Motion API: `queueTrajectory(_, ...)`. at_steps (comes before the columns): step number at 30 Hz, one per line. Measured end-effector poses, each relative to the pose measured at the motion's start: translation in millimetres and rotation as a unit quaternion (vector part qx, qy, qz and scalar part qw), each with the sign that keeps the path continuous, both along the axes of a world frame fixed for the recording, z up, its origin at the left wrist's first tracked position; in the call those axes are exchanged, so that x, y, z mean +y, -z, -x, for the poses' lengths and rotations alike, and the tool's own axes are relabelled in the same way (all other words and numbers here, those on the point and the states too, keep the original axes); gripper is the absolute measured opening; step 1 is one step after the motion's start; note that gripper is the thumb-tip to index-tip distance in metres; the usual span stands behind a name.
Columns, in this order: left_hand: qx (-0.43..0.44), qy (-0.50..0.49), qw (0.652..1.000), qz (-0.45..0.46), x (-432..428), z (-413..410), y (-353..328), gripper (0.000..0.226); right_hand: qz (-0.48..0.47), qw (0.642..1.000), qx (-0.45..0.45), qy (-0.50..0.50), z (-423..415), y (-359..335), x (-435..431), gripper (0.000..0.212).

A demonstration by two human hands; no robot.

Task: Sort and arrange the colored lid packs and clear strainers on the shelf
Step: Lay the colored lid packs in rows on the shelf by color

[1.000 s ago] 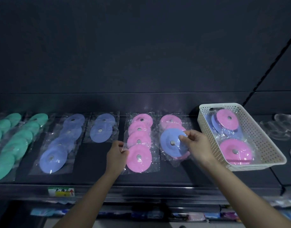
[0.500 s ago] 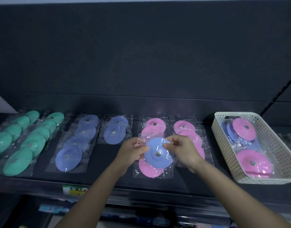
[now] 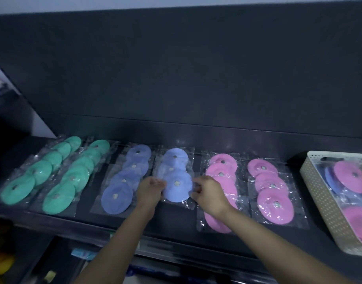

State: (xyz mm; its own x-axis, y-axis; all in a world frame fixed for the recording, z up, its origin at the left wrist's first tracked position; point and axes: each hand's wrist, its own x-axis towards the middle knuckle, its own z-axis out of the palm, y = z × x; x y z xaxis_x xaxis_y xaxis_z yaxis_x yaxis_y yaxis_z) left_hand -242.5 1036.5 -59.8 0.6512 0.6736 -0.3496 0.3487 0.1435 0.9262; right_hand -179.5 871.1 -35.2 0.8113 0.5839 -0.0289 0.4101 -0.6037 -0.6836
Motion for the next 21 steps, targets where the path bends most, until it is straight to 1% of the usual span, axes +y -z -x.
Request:
queueTrajectory(2, 0.037, 0.022, 0.995, -0.086, 8.5, -1.2, 0.4, 0.028, 0.012, 1.0, 0.003, 0.001, -3.9, 2.4, 12.7, 0.023)
queueTrajectory(3, 0.063, 0.04, 0.987, -0.144, 12.7, -1.0, -0.6, 0.024, 0.023, 1.0, 0.001, -0.005, -5.3, 4.2, 17.7, 0.023)
queueTrajectory(5, 0.098, 0.074, 0.96, -0.251, 22.3, -0.6, -0.3, 0.014, 0.05, 0.999, -0.004, -0.02, -7.4, 7.9, 25.3, 0.013)
queueTrajectory(6, 0.103, 0.091, 0.948, -0.288, 26.0, -0.1, -0.2, 0.011, 0.065, 0.998, -0.008, -0.026, -8.0, 9.9, 27.9, 0.008)
queueTrajectory(7, 0.109, 0.11, 0.934, -0.321, 28.4, 0.8, -0.7, 0.01, 0.077, 0.996, -0.018, -0.034, -8.4, 11.5, 29.4, 0.011)
queueTrajectory(10, 0.118, 0.17, 0.875, -0.439, 33.2, 3.8, 0.8, 0.015, 0.111, 0.991, -0.045, -0.057, -6.7, 17.4, 28.8, 0.038)
queueTrajectory(12, 0.118, 0.197, 0.83, -0.509, 37.7, 5.2, 4.9, 0.026, 0.142, 0.983, -0.073, -0.088, -3.7, 20.8, 26.3, 0.043)
queueTrajectory(14, 0.104, 0.246, 0.791, -0.55, 40.8, 5.8, 10.6, 0.034, 0.188, 0.971, -0.08, -0.123, 0.1, 22.8, 23.7, 0.047)
queueTrajectory(15, 0.091, 0.266, 0.78, -0.559, 42.3, 5.6, 15.1, 0.037, 0.208, 0.966, -0.079, -0.135, 2.0, 23.3, 23.1, 0.052)
queueTrajectory(17, 0.082, 0.282, 0.782, -0.549, 41.3, 6.2, 18.1, 0.037, 0.227, 0.96, -0.083, -0.144, 4.4, 23.1, 23.9, 0.058)
queueTrajectory(21, 0.077, 0.272, 0.794, -0.538, 40.0, 5.5, 20.8, 0.031, 0.218, 0.957, -0.112, -0.154, 4.9, 25.2, 28.1, 0.059)
